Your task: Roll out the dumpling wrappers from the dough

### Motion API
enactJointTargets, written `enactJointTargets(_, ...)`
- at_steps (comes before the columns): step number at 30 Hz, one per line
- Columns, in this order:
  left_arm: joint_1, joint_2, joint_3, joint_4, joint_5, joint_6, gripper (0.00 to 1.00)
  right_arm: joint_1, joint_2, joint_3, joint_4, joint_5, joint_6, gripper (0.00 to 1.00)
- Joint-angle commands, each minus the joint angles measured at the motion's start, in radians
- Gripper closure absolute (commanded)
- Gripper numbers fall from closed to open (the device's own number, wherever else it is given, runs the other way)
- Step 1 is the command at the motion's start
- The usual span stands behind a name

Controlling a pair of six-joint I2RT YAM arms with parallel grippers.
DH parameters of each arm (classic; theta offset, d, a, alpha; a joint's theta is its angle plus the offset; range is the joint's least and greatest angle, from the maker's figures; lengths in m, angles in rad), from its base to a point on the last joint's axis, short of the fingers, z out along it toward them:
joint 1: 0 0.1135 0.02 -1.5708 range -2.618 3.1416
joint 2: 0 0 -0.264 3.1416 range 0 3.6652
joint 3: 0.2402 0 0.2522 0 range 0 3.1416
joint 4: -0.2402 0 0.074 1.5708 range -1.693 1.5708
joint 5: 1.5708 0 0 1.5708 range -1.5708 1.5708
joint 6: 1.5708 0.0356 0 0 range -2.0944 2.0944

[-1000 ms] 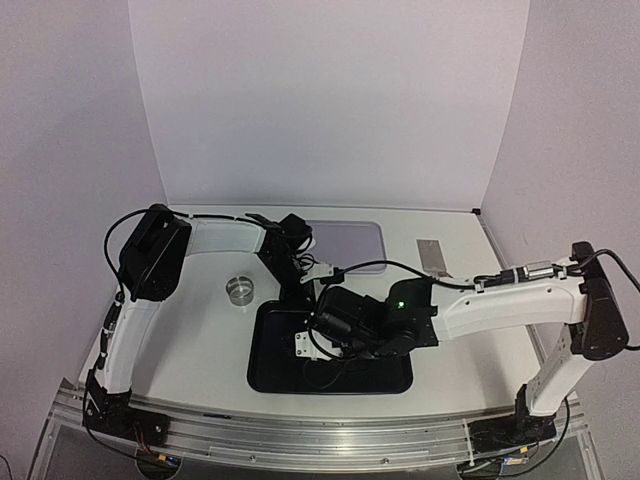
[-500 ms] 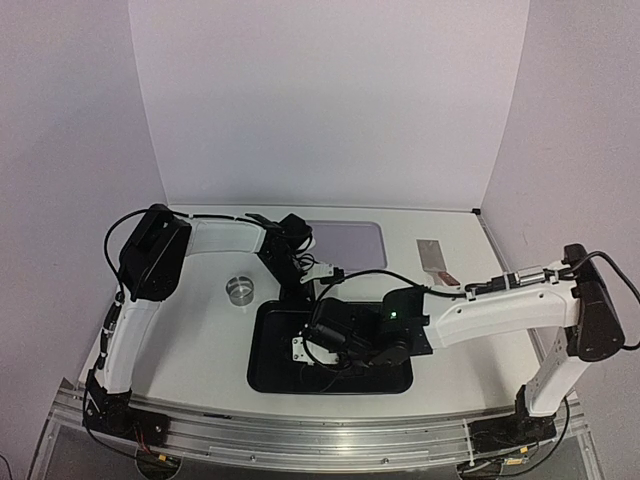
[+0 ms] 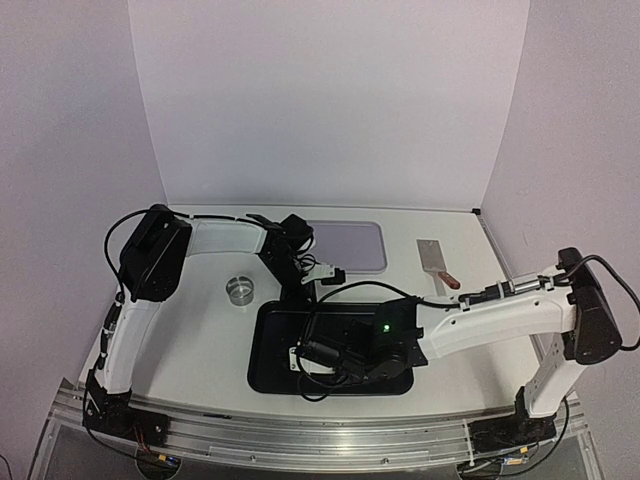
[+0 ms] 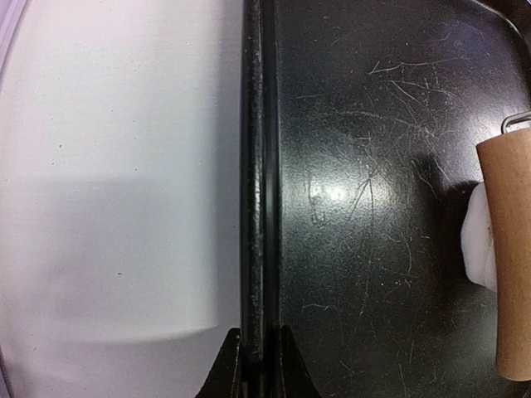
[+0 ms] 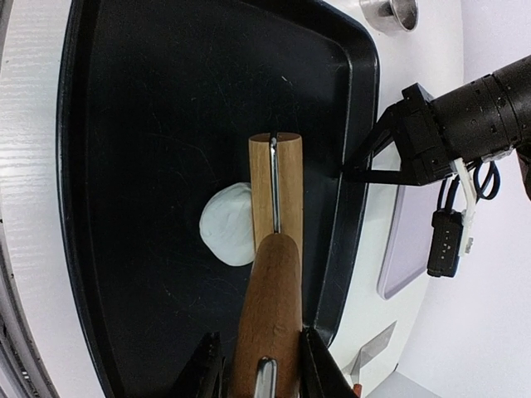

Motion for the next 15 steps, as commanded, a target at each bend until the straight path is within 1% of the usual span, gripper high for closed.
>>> enactJointTargets(1, -0.004, 0.019, -0.029, 0.084, -0.161, 0.05, 1.0, 0.082, -0.026, -0.062, -0.153, -0.12, 0.081, 1.0)
enactJointTargets(5, -0.003, 0.021, -0.029, 0.083, -0.163, 0.05, 1.0, 0.108, -0.023, -0.083, -0.155, -0.101, 0.12, 1.0)
enactJointTargets(7, -0.003, 0.019, -0.029, 0.083, -0.166, 0.051, 1.0, 0.102, 0.004, -0.077, -0.151, -0.087, 0.095, 1.0)
enactJointTargets(10, -0.004, 0.019, -0.029, 0.082, -0.172, 0.056, 1.0, 0.077, 0.038, -0.064, -0.135, -0.107, 0.059, 1.0)
enactJointTargets(15, -0.003, 0.019, -0.024, 0.082, -0.167, 0.051, 1.0, 0.052, 0.05, -0.048, -0.103, -0.108, 0.03, 1.0)
